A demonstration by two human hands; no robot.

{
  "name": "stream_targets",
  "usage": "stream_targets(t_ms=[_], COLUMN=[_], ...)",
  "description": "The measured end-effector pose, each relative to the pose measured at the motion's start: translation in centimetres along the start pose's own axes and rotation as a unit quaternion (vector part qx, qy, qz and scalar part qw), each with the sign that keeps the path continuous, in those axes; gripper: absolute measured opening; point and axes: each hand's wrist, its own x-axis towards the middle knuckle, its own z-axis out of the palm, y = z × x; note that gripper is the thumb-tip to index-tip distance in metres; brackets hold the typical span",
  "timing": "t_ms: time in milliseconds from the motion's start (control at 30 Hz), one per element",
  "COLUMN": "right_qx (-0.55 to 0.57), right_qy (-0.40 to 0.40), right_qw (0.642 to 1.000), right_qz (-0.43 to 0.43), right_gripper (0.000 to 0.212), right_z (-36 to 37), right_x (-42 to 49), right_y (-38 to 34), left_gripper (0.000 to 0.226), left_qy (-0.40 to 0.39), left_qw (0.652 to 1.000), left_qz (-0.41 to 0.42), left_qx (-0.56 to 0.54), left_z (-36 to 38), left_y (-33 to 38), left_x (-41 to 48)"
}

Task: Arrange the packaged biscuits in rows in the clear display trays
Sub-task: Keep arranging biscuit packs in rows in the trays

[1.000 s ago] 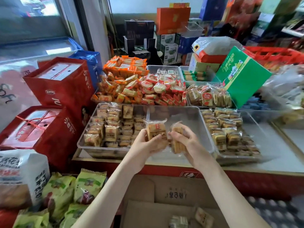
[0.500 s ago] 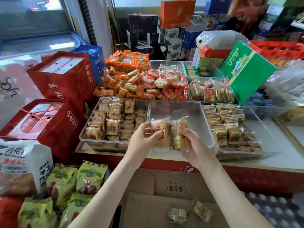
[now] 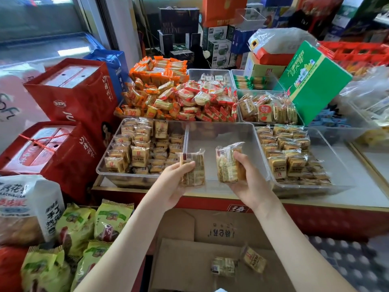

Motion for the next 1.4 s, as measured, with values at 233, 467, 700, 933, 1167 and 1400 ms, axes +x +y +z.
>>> stream_targets(t_ms=[233,467,700,933,1167,1400], right_qx=[0.005,-0.173,-0.161,-0.033,0.086,0.069], right_qy=[-0.03,-0.103,-0.157,-0.198,-0.148,-0.118], right_qw=[0.999,0.979,0.973,0.973,0.975,0.978], right_qz=[0.011,0.028,0.042,0.117,0.143,0.159], right_gripper=[0.056,0.089,0.094,0.078,0.055,0.041], right_z=[-2.8,-2.6,-2.4,-1.7,-0.6,-1.4], right_x=[0.4,1.4,2.0,2.5,2.6,3.2], right_y=[0.9,0.8,0.4,3.2,4.3,4.7], left_gripper=[0.03,0.036,0.036,0.03,0.036,0.035], left_qy=[-0.006,-0.04,-0.021,0.153,0.204,0.182], left_qw=[0.994,0.949,0.961,0.975,0.97,0.975], left_qz=[0.024,0.144,0.18,0.15,0.117,0.119], left_qx=[0.106,0.278,0.21,-0.056,-0.065,-0.037], left_z=[-2.4,-2.5,-2.9,-1.8,-0.8,-0.4], left_y=[-1.4,-2.1,-1.8,-2.0,-2.3,-2.5], left_x=[0.2,-0.8,-1.4,0.3,1.3,1.9])
